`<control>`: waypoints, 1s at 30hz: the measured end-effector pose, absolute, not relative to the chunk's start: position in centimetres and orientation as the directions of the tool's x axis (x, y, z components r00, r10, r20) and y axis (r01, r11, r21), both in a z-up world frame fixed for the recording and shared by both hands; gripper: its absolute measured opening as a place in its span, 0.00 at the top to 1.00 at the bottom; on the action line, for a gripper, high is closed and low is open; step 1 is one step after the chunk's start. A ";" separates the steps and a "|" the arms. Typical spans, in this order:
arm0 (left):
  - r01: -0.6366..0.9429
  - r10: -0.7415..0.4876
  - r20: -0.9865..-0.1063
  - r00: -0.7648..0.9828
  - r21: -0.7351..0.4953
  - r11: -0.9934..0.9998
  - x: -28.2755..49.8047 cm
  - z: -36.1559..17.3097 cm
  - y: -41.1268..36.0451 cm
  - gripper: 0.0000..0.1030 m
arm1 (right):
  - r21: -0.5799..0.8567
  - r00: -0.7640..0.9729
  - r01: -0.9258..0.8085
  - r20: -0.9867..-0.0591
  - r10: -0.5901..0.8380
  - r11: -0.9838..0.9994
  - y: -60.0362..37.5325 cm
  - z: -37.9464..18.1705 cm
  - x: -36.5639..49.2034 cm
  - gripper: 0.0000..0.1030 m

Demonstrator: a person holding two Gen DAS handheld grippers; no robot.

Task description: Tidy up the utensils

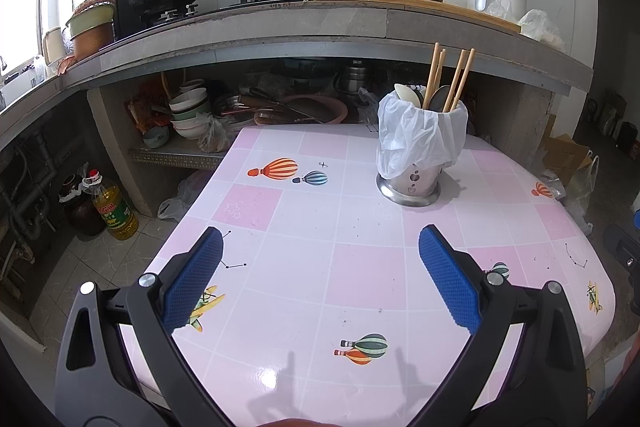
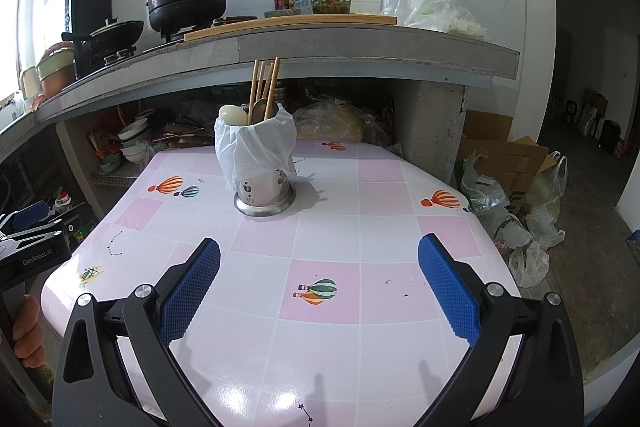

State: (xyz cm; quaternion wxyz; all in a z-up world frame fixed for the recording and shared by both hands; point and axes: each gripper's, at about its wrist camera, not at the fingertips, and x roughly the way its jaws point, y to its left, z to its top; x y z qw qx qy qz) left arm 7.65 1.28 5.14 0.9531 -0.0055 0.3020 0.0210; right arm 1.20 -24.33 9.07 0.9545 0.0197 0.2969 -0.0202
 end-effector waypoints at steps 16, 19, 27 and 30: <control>-0.043 0.037 -0.576 0.816 0.003 0.999 7.7 5.2 1.2 0.08 | 0.024 0.824 0.042 -0.566 -0.021 0.999 -23.9 9.0 1.2 0.06; -0.043 0.037 -0.576 0.817 0.003 0.999 7.7 5.2 1.2 0.08 | 0.023 0.824 0.039 -0.566 -0.019 0.999 -23.9 9.0 1.3 0.06; -0.044 0.038 -0.576 0.816 0.004 0.999 7.7 5.2 1.3 0.08 | 0.023 0.825 0.036 -0.565 -0.017 0.999 -24.0 9.1 1.3 0.06; -0.044 0.037 -0.577 0.816 0.001 0.999 7.7 5.2 1.3 0.08 | 0.023 0.825 0.036 -0.565 -0.017 0.999 -24.1 9.2 1.3 0.06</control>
